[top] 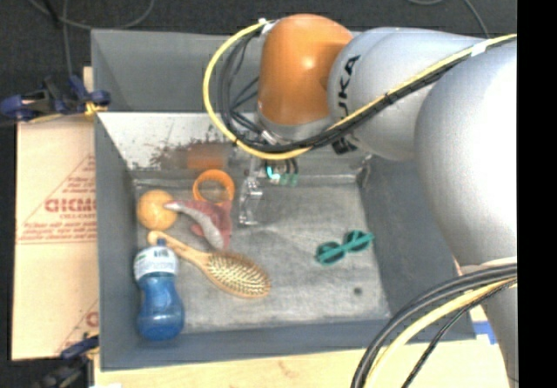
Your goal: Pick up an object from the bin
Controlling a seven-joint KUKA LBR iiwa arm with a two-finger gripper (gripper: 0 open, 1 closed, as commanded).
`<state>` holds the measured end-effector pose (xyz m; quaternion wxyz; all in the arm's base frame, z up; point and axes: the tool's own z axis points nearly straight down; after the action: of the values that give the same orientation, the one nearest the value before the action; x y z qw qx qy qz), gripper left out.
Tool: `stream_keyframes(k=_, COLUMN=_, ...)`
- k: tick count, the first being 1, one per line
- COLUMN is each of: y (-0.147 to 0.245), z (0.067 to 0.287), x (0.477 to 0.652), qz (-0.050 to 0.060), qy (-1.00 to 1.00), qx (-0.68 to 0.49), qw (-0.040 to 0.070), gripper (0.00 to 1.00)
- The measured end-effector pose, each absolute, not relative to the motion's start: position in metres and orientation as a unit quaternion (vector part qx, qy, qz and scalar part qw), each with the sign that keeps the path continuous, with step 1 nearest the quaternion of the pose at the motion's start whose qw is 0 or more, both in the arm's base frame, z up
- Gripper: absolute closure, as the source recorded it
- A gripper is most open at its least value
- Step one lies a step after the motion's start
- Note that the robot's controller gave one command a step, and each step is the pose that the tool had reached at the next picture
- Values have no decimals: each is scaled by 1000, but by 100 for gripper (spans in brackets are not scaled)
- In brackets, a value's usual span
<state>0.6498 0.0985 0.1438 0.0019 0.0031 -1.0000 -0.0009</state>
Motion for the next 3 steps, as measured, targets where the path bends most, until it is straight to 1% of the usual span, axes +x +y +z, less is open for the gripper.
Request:
stream_keyframes(k=1, y=98, z=149, x=651, qz=-1, qy=-1000, qx=2, qw=-1, gripper=0)
stream_keyframes(k=2, y=207, z=83, x=651, qz=5, qy=-995, qx=103, qw=-1, gripper=100)
stream_keyframes(k=3, y=207, z=83, x=651, qz=4, qy=-995, qx=102, qw=-1, gripper=100)
